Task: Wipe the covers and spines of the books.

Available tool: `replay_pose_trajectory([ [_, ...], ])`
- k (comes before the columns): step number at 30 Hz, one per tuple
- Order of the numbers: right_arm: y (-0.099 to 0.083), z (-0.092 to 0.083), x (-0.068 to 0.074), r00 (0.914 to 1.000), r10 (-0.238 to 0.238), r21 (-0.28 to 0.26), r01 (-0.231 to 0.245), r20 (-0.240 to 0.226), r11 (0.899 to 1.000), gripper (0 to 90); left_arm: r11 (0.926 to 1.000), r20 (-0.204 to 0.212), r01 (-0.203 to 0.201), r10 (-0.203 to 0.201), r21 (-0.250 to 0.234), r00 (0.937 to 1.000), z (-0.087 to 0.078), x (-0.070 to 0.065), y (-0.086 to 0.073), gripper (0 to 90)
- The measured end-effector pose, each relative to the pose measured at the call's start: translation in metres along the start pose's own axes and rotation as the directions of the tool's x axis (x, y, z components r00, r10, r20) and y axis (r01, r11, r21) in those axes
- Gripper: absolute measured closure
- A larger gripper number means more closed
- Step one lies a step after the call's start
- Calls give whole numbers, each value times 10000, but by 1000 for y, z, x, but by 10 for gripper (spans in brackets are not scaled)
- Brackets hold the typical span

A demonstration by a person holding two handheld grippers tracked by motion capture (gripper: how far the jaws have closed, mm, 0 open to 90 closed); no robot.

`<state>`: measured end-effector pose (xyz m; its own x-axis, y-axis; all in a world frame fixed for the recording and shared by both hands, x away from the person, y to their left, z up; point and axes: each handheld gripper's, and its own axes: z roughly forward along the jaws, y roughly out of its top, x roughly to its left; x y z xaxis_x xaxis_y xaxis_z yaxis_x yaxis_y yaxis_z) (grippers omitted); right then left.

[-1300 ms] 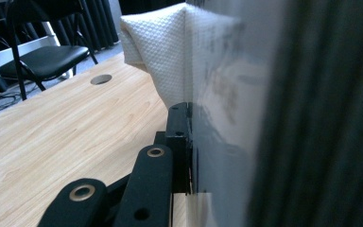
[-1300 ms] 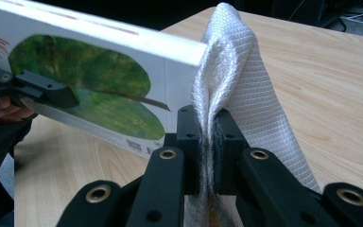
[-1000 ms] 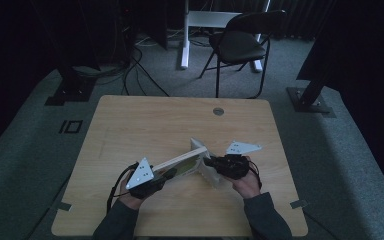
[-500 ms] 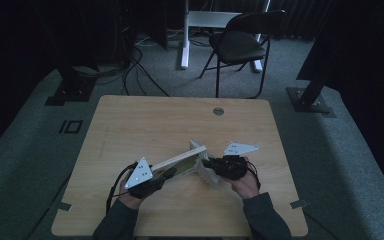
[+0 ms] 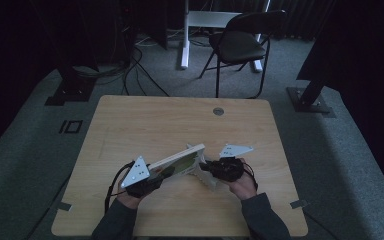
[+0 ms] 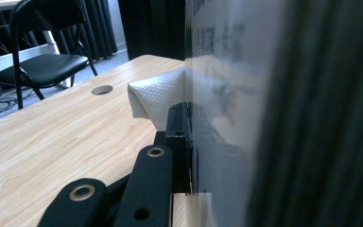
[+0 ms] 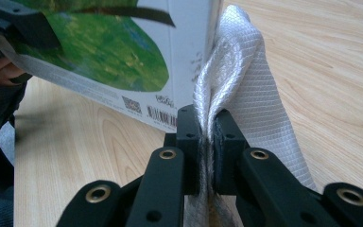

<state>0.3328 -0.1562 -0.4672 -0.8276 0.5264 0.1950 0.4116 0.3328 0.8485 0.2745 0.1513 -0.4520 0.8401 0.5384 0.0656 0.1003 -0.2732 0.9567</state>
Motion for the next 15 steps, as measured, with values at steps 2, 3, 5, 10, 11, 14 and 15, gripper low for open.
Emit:
replay_pose_trajectory([
  [2,0,1,0,10000,0,41,0,-20,10000,838,10000,-2,-2,2,-39,10000,-1,1,0,779],
  [3,0,1,0,10000,14,57,-13,-40,10000,837,10000,12,22,-21,-63,10000,-1,1,1,779],
  [5,-1,2,0,10000,-2,92,3,-50,10000,838,9999,16,38,-38,-95,10000,-2,1,1,779],
  [10,-2,5,1,10000,4,199,-2,-89,9998,838,9998,44,92,-91,-202,9999,-3,2,3,779],
  [11,-3,6,1,9999,13,223,-10,-103,9998,838,9997,46,91,-90,-206,9999,-4,3,3,779],
  [14,-4,8,1,9999,29,314,-25,-118,9995,838,9997,27,69,-69,-233,10000,-4,3,5,779],
  [15,-4,9,1,9999,23,343,-20,-105,9994,838,9997,27,69,-69,-233,10000,-4,3,5,779],
])
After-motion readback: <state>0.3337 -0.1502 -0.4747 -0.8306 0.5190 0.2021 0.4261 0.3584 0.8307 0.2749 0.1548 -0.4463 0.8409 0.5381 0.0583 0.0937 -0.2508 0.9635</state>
